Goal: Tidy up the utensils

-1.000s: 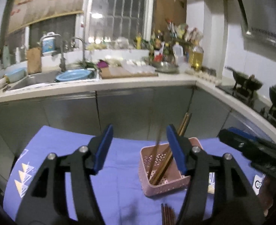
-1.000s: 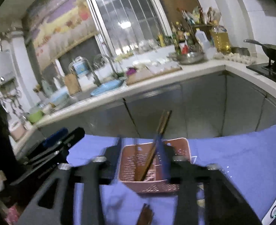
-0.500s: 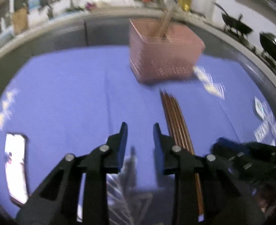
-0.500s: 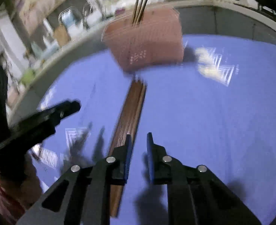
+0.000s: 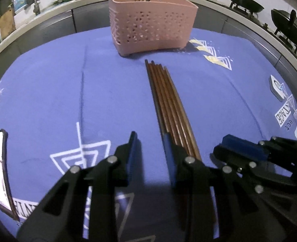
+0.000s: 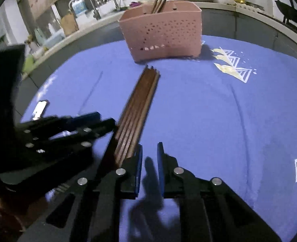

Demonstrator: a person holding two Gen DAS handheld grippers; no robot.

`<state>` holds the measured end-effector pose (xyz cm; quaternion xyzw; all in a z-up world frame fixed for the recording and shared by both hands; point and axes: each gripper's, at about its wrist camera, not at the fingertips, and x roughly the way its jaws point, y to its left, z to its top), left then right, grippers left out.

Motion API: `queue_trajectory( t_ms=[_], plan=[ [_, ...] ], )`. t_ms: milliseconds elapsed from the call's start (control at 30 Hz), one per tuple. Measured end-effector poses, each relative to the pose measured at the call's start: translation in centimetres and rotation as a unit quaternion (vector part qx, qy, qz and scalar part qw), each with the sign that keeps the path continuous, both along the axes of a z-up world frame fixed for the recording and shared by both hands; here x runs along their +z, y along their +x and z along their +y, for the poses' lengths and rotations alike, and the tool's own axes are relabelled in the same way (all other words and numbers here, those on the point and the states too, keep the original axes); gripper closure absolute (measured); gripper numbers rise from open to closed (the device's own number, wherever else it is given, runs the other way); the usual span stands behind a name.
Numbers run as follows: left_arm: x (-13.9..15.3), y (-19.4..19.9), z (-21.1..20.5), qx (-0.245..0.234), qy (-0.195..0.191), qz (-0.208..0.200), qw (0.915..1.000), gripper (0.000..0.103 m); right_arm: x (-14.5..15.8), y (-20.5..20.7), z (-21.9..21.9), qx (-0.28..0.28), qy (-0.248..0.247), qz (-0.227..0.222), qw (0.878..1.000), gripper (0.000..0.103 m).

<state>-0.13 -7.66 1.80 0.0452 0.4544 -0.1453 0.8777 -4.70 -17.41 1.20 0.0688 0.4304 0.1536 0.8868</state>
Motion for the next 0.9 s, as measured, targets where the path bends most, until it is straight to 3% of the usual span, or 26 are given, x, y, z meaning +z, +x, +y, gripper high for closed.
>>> queue_trajectory(
  t_ms=[167,400,533,700,800,900],
  plan=[
    [-0.2,0.0,-0.4,0.000,0.010,-0.001,0.9999,0.076,-0.2,0.2,-0.2,0.011,0.036,0.016,0.999,0.088],
    [-0.3,0.4,-0.2,0.009,0.024,-0.013,0.9996,0.076,-0.6,0.1,1.1,0.032,0.040,0.020,0.998,0.088],
    [-0.5,1.1,0.7,0.016,0.020,0.002,0.9997,0.076,-1.1,0.1,2.0,0.037,0.016,0.022,0.999,0.088],
    [0.5,1.0,1.4,0.016,-0.007,0.006,0.9998,0.076,-0.7,0.2,0.3,-0.023,-0.043,-0.003,0.999,0.088],
    [0.8,0.7,0.8,0.000,-0.006,0.001,1.0000,0.076,-0.6,0.2,-1.3,-0.029,0.013,0.010,0.999,0.088],
    [0.2,0.5,-0.1,-0.012,0.001,0.007,0.9999,0.076,0.0,-0.3,-1.3,-0.021,0.021,-0.004,1.000,0.088]
  ],
)
